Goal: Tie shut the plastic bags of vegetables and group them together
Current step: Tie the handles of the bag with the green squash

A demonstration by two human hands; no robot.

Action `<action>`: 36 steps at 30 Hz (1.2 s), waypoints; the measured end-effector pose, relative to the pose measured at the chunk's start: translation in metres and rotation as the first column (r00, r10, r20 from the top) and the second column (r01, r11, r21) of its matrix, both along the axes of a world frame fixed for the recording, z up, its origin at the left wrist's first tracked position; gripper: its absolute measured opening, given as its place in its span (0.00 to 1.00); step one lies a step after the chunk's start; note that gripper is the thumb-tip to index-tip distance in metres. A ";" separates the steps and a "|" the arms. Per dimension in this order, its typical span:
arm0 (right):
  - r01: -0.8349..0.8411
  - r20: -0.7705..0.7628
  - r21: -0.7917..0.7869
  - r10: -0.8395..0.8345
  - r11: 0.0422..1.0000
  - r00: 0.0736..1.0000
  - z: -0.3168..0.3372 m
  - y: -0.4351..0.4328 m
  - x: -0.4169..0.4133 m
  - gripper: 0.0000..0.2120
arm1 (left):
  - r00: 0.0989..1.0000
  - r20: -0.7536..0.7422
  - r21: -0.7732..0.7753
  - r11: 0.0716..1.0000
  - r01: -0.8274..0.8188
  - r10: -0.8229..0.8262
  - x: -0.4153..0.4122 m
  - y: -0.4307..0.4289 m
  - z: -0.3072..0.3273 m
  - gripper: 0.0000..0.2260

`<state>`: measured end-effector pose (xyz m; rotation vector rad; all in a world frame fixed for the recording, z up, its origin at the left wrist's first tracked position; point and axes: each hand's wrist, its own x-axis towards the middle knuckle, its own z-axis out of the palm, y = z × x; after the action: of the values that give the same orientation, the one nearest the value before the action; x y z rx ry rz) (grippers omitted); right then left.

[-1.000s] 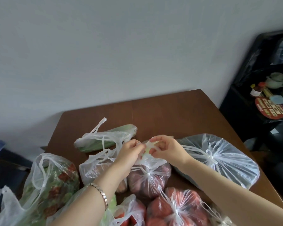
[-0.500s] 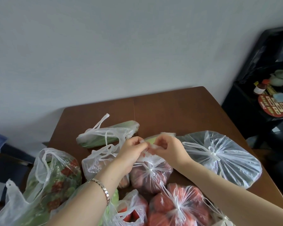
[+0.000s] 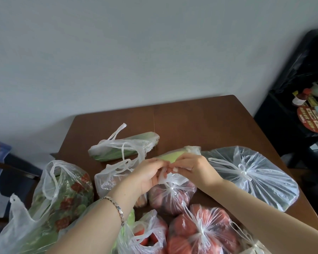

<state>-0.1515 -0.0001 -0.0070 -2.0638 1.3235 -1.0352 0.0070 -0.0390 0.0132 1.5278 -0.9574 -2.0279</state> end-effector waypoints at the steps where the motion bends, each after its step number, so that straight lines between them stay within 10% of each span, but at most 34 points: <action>1: -0.021 -0.017 -0.029 0.021 0.999 1.000 0.002 0.001 -0.001 0.10 | 1.000 -0.013 0.007 1.000 -0.005 0.005 0.000 0.000 0.000 0.08; 7: 0.235 0.134 -0.036 -0.228 0.971 0.964 0.011 0.002 0.005 0.10 | 0.982 -0.092 0.032 0.986 -0.165 0.167 -0.007 -0.003 0.007 0.07; 10: 0.428 0.316 0.318 -0.520 0.846 0.793 0.015 -0.004 0.011 0.11 | 0.889 -0.121 0.027 0.897 -0.442 0.442 -0.012 -0.006 0.002 0.06; 14: 0.139 0.623 0.629 -0.603 0.765 0.499 0.015 -0.025 0.010 0.22 | 0.598 -0.308 0.180 0.663 -0.727 0.740 -0.012 -0.032 0.004 0.05; 17: -0.033 0.699 0.688 -0.651 0.725 0.295 0.008 -0.049 0.004 0.21 | 0.763 -0.154 -0.189 0.740 -0.646 0.627 -0.013 -0.054 0.006 0.08; 19: 0.011 0.632 0.760 -0.743 0.650 0.221 -0.003 -0.064 -0.012 0.19 | 0.897 0.185 -0.637 0.744 -0.201 0.400 -0.005 -0.062 -0.003 0.07; 21: 0.161 0.448 0.851 -0.850 0.501 0.276 -0.024 -0.068 -0.035 0.17 | 0.870 0.443 -0.718 0.667 0.198 0.219 0.015 -0.064 -0.019 0.10; 24: 0.316 0.269 0.868 -0.899 0.382 0.346 -0.045 -0.070 -0.047 0.15 | 0.802 0.550 -0.655 0.715 0.243 0.233 0.033 -0.068 -0.043 0.12; 27: 0.391 0.352 0.724 -0.791 0.569 0.500 -0.045 -0.078 -0.037 0.10 | 0.814 0.576 -0.564 0.758 0.326 0.078 0.016 -0.062 -0.060 0.11; 29: 0.273 0.321 0.647 -0.580 0.712 0.749 -0.050 -0.082 -0.032 0.13 | 0.773 0.623 -0.479 0.726 0.494 -0.115 0.005 -0.057 -0.072 0.32; 32: 0.126 -0.060 0.595 -0.112 0.794 0.992 -0.079 -0.085 -0.035 0.44 | 0.459 0.858 -0.299 0.502 0.811 -0.230 -0.004 -0.057 -0.092 0.41; 36: 0.119 -0.566 0.479 0.202 0.870 0.799 -0.114 -0.092 -0.031 0.44 | 0.097 0.970 -0.024 0.308 0.951 -0.224 -0.006 -0.060 -0.122 0.34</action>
<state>-0.1821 -0.0926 -0.1212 -2.0491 1.6094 0.0565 0.0011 -0.0995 -0.1093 1.6758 -2.9822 -0.5914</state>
